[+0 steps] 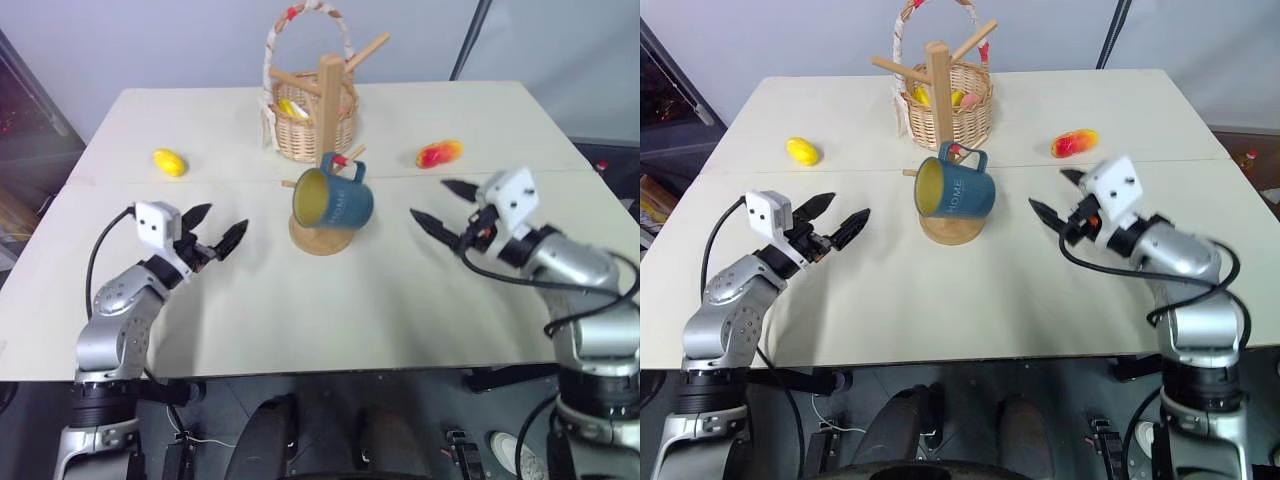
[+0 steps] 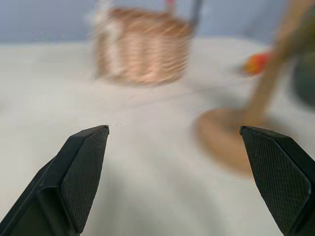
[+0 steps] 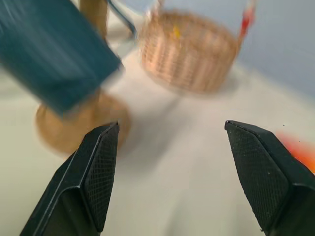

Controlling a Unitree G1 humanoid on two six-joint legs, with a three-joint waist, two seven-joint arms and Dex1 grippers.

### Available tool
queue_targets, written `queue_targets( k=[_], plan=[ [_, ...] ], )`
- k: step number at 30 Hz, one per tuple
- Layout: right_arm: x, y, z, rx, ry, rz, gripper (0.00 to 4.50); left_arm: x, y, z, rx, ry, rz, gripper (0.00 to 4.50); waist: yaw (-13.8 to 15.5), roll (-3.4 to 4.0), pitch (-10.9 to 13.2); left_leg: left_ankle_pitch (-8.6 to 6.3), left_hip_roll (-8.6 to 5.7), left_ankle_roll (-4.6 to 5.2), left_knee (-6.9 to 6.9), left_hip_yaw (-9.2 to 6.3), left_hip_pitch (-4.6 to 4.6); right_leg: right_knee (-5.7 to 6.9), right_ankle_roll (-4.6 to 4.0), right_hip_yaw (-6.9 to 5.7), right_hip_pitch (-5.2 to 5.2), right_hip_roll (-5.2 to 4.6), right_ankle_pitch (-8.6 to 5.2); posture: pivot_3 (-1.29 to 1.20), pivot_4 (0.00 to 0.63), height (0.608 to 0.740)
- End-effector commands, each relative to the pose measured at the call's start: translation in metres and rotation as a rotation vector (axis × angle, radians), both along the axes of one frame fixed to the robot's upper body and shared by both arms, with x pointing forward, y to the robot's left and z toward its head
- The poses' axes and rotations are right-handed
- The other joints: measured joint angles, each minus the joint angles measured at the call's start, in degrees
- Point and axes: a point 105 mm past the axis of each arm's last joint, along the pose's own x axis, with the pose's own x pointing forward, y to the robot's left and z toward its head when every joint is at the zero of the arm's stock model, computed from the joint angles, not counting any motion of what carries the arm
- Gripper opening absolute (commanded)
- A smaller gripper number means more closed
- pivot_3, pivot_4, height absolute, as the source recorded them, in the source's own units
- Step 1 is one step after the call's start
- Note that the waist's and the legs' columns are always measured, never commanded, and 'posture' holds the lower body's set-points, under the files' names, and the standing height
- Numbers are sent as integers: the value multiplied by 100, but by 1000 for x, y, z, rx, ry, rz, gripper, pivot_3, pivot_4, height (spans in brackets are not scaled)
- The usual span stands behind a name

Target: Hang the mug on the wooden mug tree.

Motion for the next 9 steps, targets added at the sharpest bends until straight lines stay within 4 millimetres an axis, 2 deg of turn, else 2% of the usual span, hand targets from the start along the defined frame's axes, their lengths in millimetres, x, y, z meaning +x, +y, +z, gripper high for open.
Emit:
queue_targets(
  k=[1,6,9],
  plan=[
    [-1,-10,-15,75,-13,-45,3545,-5,19,-7,18,-13,115,4500,2,0,0,0,0,0,1,0,0,0,0,0,1,0,0,0,150,740],
    [4,-10,-32,158,6,-50,3545,-17,31,-18,23,11,196,4500,6,1,0,0,1,-1,1,-1,0,2,-1,0,-2,-1,0,0,150,740],
    [7,-9,-38,179,16,-43,3545,-25,33,-19,46,9,206,4500,3,0,0,-1,0,-2,1,-1,1,-1,-1,1,0,-4,0,0,150,740]
  ],
)
